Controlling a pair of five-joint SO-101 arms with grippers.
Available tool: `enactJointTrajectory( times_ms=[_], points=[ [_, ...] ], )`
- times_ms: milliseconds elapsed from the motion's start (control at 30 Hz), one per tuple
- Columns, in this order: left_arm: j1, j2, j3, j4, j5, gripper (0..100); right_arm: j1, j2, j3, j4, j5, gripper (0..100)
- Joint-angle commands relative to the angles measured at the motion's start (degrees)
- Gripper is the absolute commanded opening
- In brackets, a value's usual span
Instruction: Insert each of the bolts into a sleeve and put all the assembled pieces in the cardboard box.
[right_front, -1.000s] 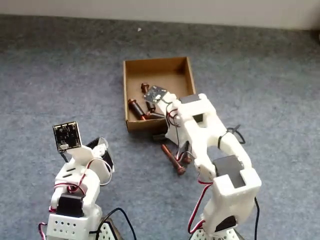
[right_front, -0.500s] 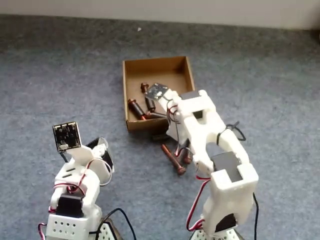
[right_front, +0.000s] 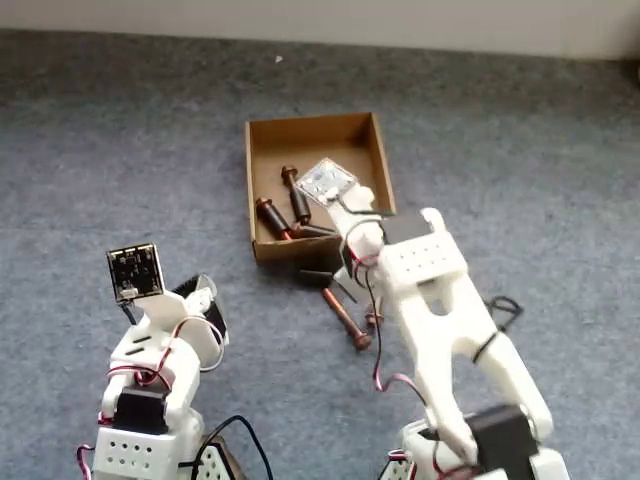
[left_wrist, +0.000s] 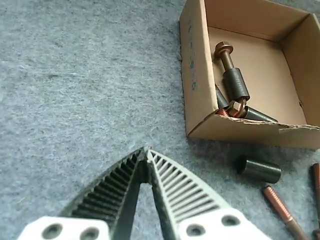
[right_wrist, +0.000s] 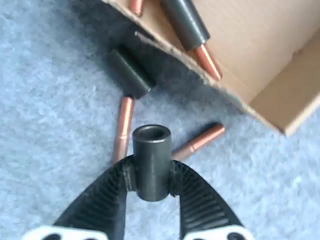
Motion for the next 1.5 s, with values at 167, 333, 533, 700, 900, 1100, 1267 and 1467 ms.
enactJointTrajectory(
  times_ms=[167, 333, 533, 700, 900, 1100, 1267, 1467],
  points=[
    [-3.2, -0.2, -0.5, -1.1, -28.3, 1, 7.5, -22.5, 11.6, -0.3, -6.5, 0.5],
    [-4.3, -0.1, -2.5, -1.1, -39.1, 1, 12.8, -31.0, 20.0, -6.5, -11.8, 0.5],
    [-3.5, 0.0, -6.9, -0.9, -40.6, 1, 18.2, -39.3, 30.9, -16.0, -18.9, 0.5],
    [5.1, 0.1, -10.2, 5.4, -46.0, 1, 23.4, -45.2, 36.8, -21.8, -22.6, 0.5],
    [14.6, 3.2, -17.4, 9.7, -47.0, 1, 26.6, -50.1, 40.5, -24.5, -24.8, 0.5],
    [19.5, 27.2, -31.0, 10.0, -53.5, 1, 29.0, -51.3, 40.6, -24.5, -25.4, 0.5],
    [23.3, 50.1, -43.4, 10.0, -61.5, 3, 31.3, -51.5, 40.6, -24.5, -26.7, 0.5],
    [26.5, 71.9, -53.9, 10.0, -71.1, 14, 34.3, -51.5, 40.5, -25.3, -26.7, 0.5]
  ],
)
